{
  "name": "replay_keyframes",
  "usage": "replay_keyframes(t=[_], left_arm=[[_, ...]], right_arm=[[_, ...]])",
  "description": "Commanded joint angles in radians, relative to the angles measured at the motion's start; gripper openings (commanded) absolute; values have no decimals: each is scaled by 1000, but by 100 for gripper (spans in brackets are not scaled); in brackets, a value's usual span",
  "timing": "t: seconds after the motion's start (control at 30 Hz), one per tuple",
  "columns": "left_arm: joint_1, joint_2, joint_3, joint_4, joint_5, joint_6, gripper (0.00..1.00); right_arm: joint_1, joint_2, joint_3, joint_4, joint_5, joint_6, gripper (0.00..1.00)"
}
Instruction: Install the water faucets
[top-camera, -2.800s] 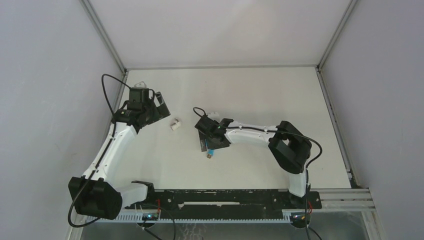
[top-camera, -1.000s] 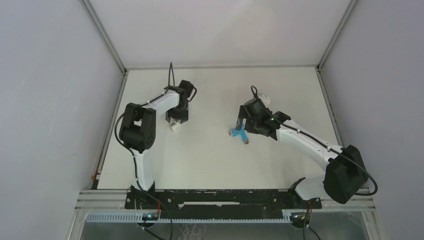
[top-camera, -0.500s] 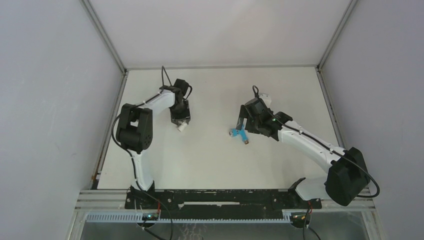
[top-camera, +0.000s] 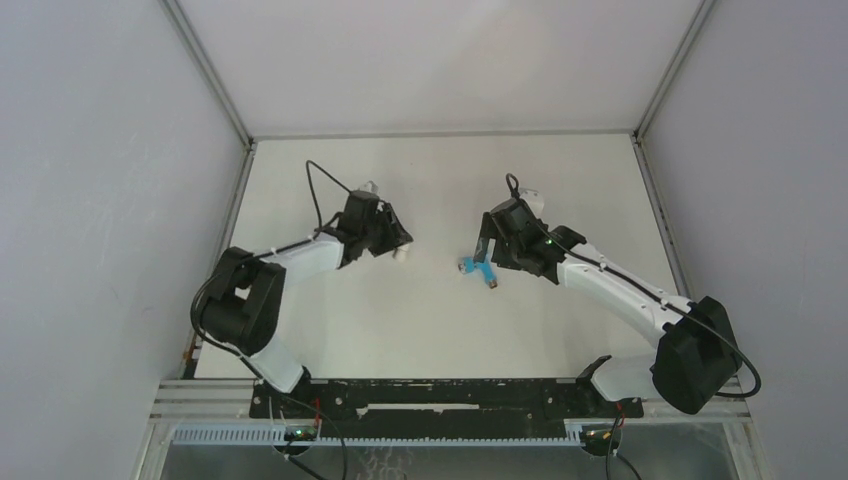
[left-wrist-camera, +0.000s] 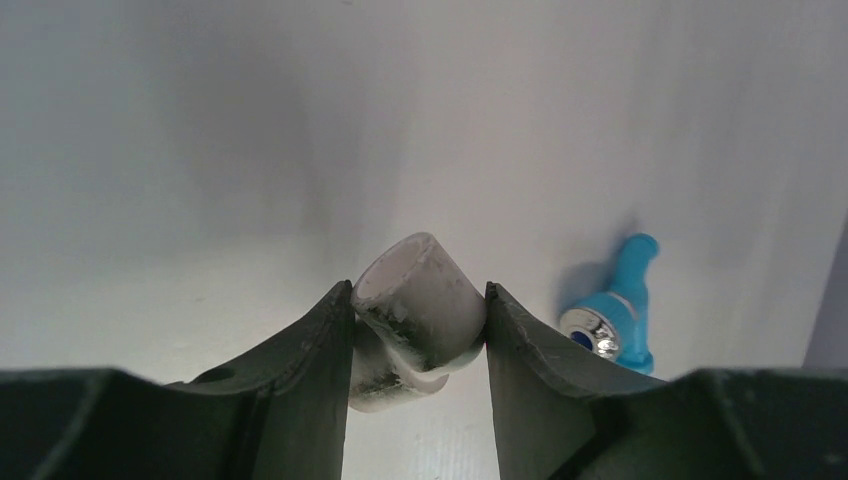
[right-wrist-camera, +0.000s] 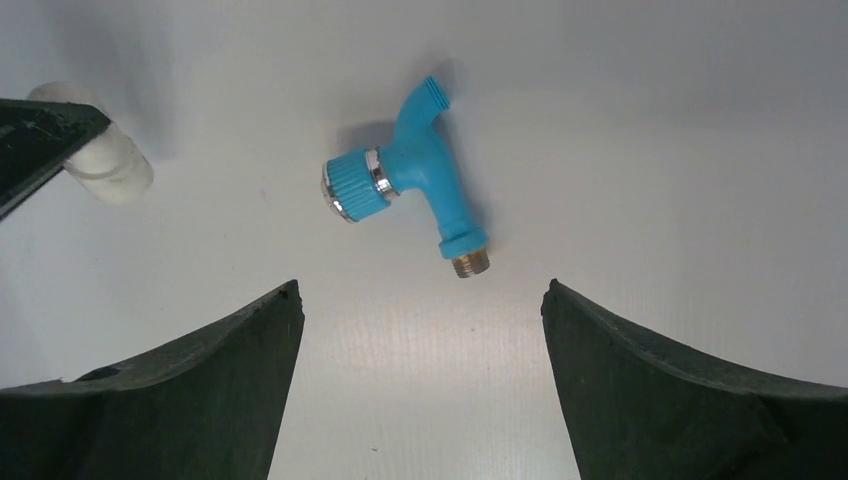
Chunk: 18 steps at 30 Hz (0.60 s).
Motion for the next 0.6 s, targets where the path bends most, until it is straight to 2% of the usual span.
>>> replay_keyframes(t=[0.0,0.1,0.17,0.27,0.37,0.5,0.57], left_arm=[[-93,-64,-182,568,-59,-77,33],[-140,-57,-261,714,-131,-21,35],[-176,-50,-350,871,-175,32,36],[-222,-15,-487,1196,-242,100,40],[-226,73,-581,1494,-204,106,42],[-234,138,-601,1537,-164,152,42],[-244,148,-603,1536,-157,171,45]], right_arm=[[2,-37,-4,-1,32,3,95],[0,-49,-15,-2,37,0,95],[-2,-58,-21,0,33,-3,95],[1,-74,-22,-9,31,-6,95],[2,-104,-33,-13,35,-11,95],[-1,-129,-45,-21,39,-13,95],[-2,-133,-46,-23,41,-15,95]])
